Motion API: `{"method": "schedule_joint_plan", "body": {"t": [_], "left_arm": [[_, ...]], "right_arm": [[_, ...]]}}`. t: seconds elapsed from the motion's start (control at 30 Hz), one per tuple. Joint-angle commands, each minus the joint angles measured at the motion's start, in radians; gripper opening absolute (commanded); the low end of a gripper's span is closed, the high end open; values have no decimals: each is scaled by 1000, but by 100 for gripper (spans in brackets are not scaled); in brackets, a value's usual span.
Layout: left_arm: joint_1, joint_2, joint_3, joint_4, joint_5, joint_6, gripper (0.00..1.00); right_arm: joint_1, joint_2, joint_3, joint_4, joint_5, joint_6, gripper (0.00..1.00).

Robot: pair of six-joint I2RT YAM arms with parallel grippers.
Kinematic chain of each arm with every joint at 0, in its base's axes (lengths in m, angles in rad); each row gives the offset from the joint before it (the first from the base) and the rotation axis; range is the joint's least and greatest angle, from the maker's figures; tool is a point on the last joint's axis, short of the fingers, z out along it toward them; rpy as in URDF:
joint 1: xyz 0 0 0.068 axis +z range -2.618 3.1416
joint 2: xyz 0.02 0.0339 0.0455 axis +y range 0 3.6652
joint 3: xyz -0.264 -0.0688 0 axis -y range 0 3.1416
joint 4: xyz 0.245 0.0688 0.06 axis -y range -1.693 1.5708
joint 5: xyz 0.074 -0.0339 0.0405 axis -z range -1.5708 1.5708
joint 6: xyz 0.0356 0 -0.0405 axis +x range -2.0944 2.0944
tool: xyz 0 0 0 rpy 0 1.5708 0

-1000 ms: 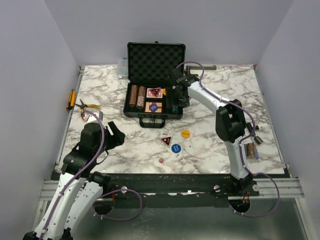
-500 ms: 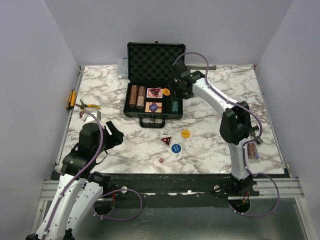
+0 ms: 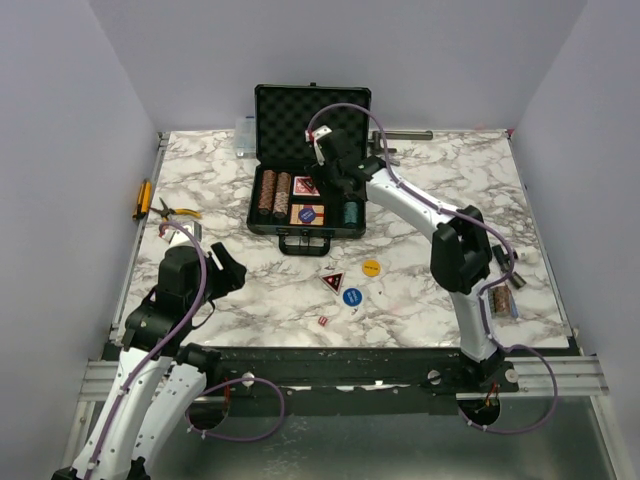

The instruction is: Pack up texas hold em set

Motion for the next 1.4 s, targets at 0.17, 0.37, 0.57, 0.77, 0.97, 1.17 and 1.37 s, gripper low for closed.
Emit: {"method": "schedule_joint_plan", "body": {"t": [0.17,0.37,0.57,0.77,0.97,1.17,1.37], "left_arm": [[5,-5,-14,2,-6,3,66],[6,-9,-18,2,-4,1,66],[4,-4,-21,3,-3,1,66],[4,2,-19,4,-2,1,66],[4,6,-19,5,0,3,66],[4,8,-19,5,1,3,66],[4,16,-19,7,9,6,66]], "right_arm": [[9,80,55,93,80,-4,70],[11,251,294,-50,109,138,69],[11,361,452,-138,151,258,68],[11,397,457,-163,234,274,62],[11,415,459,-173,230,283,49],[11,452,511,-183,195,334,47],[9,471,520,-152,176,375,38]]}}
